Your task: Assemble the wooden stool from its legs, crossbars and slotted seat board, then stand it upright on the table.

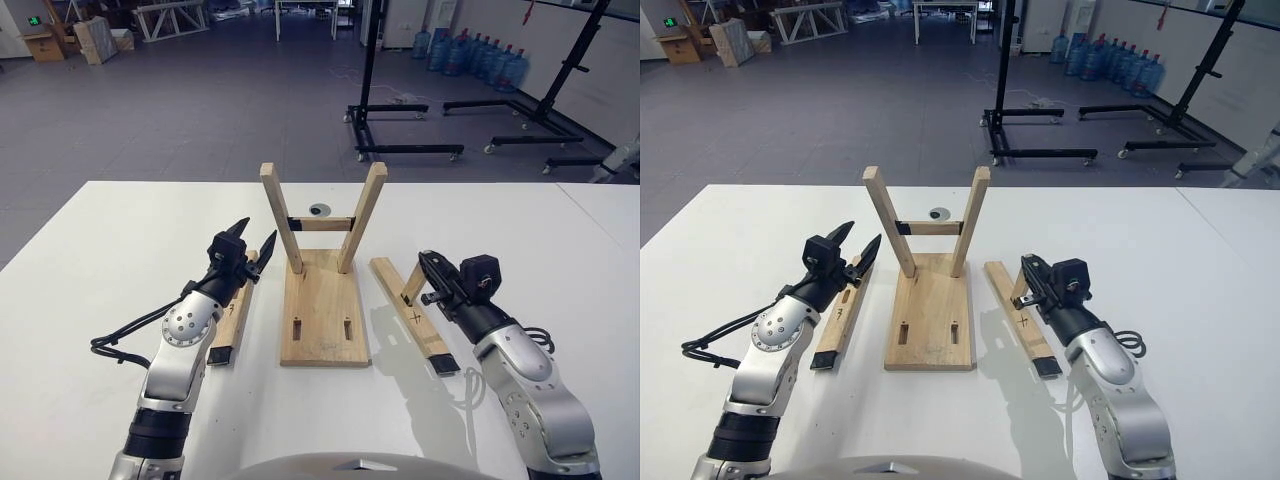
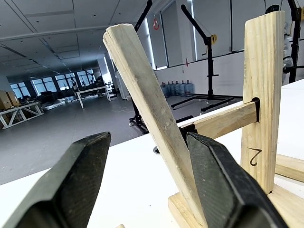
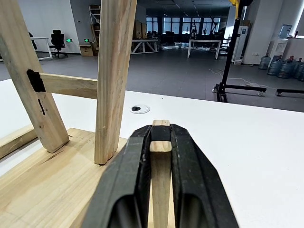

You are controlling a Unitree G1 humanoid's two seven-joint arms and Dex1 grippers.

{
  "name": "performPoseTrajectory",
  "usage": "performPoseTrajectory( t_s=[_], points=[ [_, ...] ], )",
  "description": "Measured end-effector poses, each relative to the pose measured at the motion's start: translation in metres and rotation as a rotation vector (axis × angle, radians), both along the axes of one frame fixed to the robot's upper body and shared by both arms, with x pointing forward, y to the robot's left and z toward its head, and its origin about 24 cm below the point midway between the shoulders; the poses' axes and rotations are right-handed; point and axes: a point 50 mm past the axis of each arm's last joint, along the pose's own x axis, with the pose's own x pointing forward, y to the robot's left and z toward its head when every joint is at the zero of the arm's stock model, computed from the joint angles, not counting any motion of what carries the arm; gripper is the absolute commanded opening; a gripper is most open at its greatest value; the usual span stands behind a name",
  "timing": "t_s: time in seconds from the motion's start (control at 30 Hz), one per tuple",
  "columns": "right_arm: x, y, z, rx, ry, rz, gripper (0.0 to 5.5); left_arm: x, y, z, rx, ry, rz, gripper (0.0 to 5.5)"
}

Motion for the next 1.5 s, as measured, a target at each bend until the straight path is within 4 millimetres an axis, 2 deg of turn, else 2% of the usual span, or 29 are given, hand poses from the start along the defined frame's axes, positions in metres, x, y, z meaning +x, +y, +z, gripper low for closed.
performPoseTrajectory(
  t_s=[0.3,0.4,0.43,0.47,0.63,0.77,0.87,0.97,1.27,1.4,1.5],
  points=[
    [0.007,-0.005,0.0,-0.032,-0.004,-0.006,0.4,0.005,0.0,0.006,-0.023,-0.025,0.016,2.89],
    [0.007,-0.007,-0.004,-0.037,0.02,-0.012,0.98,0.006,0.001,0.005,-0.025,-0.026,0.019,2.89],
    [0.002,-0.011,-0.021,-0.035,0.119,-0.038,1.18,0.006,0.001,0.005,-0.027,-0.031,0.019,2.89],
    [-0.001,-0.012,-0.03,-0.03,0.165,-0.054,1.38,0.006,0.002,0.005,-0.029,-0.031,0.024,2.89],
    [0.007,-0.01,-0.021,0.0,0.118,-0.061,2.18,0.008,0.004,0.006,-0.031,-0.038,0.029,2.89],
    [0.011,-0.012,-0.016,-0.003,0.092,-0.086,2.18,0.008,0.006,0.007,-0.032,-0.047,0.039,2.89],
    [0.015,-0.01,-0.003,0.011,0.017,-0.106,2.18,0.011,0.006,0.007,-0.026,-0.05,0.04,2.89],
    [0.025,-0.012,0.019,0.012,-0.092,-0.111,2.18,0.015,0.007,0.012,-0.024,-0.075,0.041,2.89],
    [0.058,-0.002,0.091,0.025,-0.388,-0.045,2.18,0.021,0.012,0.003,0.022,-0.049,0.055,2.89],
    [0.071,-0.004,0.108,0.007,-0.434,-0.068,2.18,0.023,0.01,0.001,0.036,-0.049,0.051,2.89],
    [0.072,-0.005,0.11,-0.008,-0.44,-0.073,2.18,0.024,0.008,0.001,0.045,-0.054,0.043,2.89]
  ],
)
